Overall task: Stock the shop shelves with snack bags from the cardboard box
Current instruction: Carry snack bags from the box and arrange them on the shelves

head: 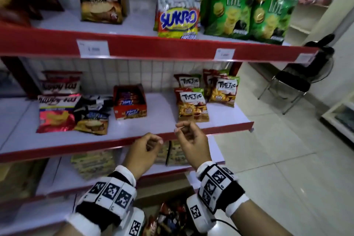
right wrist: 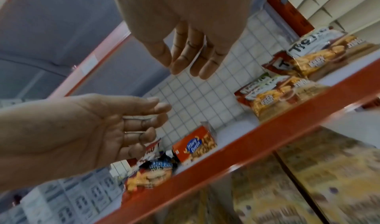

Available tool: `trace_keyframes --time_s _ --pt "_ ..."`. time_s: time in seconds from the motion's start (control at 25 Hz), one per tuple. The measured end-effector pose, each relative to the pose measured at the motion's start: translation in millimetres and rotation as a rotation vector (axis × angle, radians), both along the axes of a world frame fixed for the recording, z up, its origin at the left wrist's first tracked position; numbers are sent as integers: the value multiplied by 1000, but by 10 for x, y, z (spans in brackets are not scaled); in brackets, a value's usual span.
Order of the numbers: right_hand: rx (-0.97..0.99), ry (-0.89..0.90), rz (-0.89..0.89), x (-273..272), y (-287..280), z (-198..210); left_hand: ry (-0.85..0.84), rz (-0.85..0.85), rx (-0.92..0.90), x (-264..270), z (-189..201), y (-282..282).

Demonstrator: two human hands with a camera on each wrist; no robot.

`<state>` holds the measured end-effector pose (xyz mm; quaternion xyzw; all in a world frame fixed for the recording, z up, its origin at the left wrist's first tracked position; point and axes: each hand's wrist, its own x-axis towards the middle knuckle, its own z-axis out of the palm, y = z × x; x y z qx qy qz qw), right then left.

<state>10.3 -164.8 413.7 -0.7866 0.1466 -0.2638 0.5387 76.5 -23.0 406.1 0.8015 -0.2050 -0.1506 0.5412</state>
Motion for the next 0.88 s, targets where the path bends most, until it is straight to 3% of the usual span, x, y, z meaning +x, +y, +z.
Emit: trace_keyframes --time_s 0.2,0.48,0.68,0.88 --pt "87 270 49 -59 22 -989 205 70 191 -62 -986 9" --pt "51 531 128 -257 -209 -2275 359 149 276 -256 -2229 -138" --pt "-71 651 262 -289 -410 -3402 451 142 273 -312 -3406 -151" --pt "-207 725 466 -113 -466 -4860 488 79 340 -184 -4794 -47"
